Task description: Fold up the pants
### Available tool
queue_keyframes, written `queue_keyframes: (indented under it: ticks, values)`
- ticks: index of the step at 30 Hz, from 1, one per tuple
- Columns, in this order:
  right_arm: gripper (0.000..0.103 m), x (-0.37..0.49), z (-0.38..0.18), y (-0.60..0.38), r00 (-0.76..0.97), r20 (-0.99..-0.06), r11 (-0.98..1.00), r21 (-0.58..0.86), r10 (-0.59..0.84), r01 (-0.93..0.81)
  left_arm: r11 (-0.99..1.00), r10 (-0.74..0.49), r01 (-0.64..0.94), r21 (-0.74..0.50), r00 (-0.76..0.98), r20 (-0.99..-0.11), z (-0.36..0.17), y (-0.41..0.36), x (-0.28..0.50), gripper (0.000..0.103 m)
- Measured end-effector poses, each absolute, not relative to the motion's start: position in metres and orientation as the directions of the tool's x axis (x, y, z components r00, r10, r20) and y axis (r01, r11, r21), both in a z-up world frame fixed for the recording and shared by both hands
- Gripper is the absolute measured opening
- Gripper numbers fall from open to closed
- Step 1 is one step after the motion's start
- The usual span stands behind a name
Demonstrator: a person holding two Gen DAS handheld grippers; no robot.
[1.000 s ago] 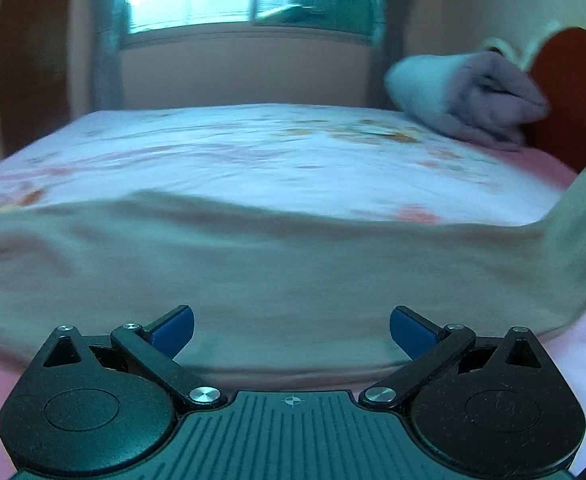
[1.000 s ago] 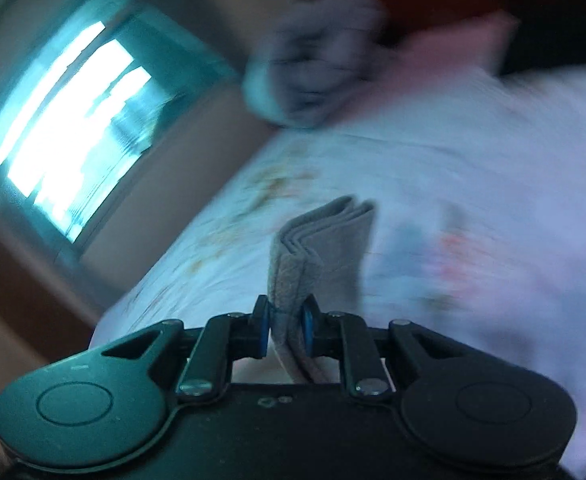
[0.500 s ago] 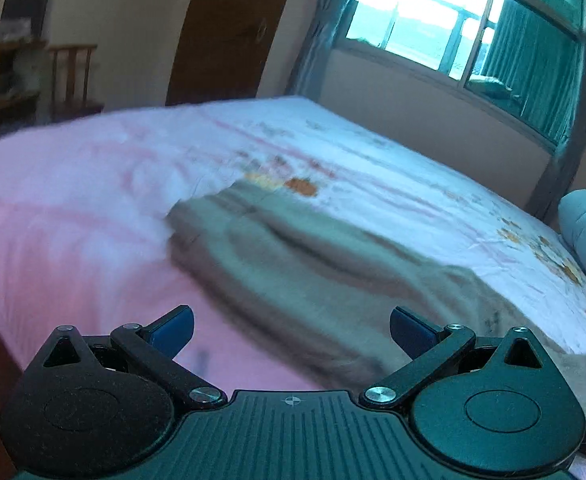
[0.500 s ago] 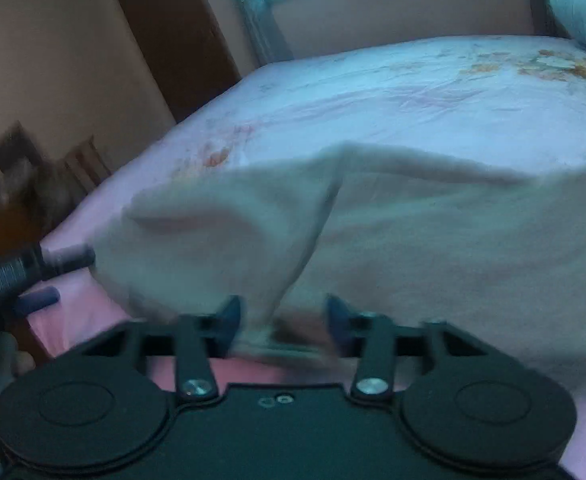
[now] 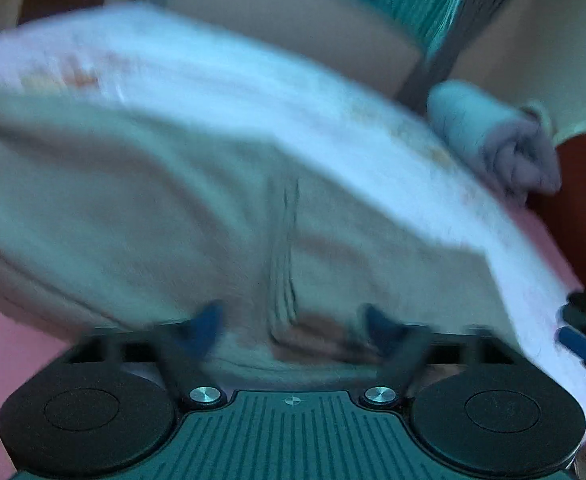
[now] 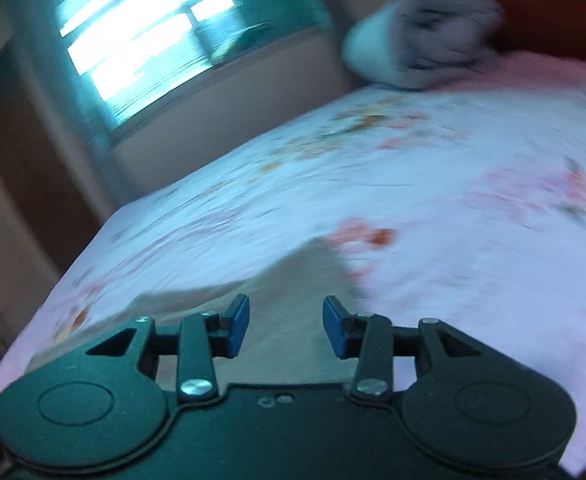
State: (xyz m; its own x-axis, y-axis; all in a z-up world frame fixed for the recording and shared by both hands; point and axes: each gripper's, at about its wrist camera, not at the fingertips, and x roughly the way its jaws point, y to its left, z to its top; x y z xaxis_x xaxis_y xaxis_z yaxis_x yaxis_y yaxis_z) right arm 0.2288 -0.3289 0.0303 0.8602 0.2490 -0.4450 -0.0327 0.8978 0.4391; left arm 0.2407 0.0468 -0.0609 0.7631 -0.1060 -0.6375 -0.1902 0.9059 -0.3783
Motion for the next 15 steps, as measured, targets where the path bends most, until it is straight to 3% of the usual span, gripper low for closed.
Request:
queue_keyframes:
  ticks: [1, 2, 3, 8, 10, 12, 15]
  values:
    - [0.035, 0.23, 0.027, -0.339, 0.861, -0.452, 0.886, 0.463, 0.235, 0.002, 0.92, -0.088, -0.187, -0.344, 0.758, -0.646, -0.062, 0.041, 0.244, 0.06]
    - [0.034, 0.233, 0.023, -0.344, 0.855, -0.462, 0.874, 0.485, 0.236, 0.021, 0.932, -0.085, -0.171, -0.319, 0.753, -0.652, -0.061, 0.035, 0.245, 0.046]
    - [0.034, 0.235, 0.021, -0.35, 0.851, -0.463, 0.861, 0.509, 0.247, 0.027, 0.931, -0.106, -0.158, -0.329, 0.746, -0.658, -0.061, 0.032, 0.247, 0.042]
    - [0.042, 0.247, 0.006, -0.355, 0.82, -0.375, 0.724, 0.687, 0.432, -0.067, 0.945, -0.071, -0.162, -0.285, 0.747, -0.661, -0.062, 0.024, 0.244, 0.042]
    - [0.046, 0.263, -0.02, -0.352, 0.745, -0.475, 0.697, 0.717, 0.468, 0.019, 0.95, -0.057, -0.164, -0.267, 0.747, -0.662, -0.06, 0.023, 0.24, 0.042]
    - [0.032, 0.28, -0.043, -0.353, 0.677, -0.562, 0.676, 0.726, 0.474, 0.129, 0.954, -0.05, -0.162, -0.253, 0.747, -0.663, -0.057, 0.022, 0.237, 0.043]
    - [0.035, 0.281, -0.019, -0.349, 0.721, -0.529, 0.714, 0.696, 0.448, 0.068, 0.954, -0.058, -0.154, -0.255, 0.743, -0.666, -0.054, 0.022, 0.235, 0.044]
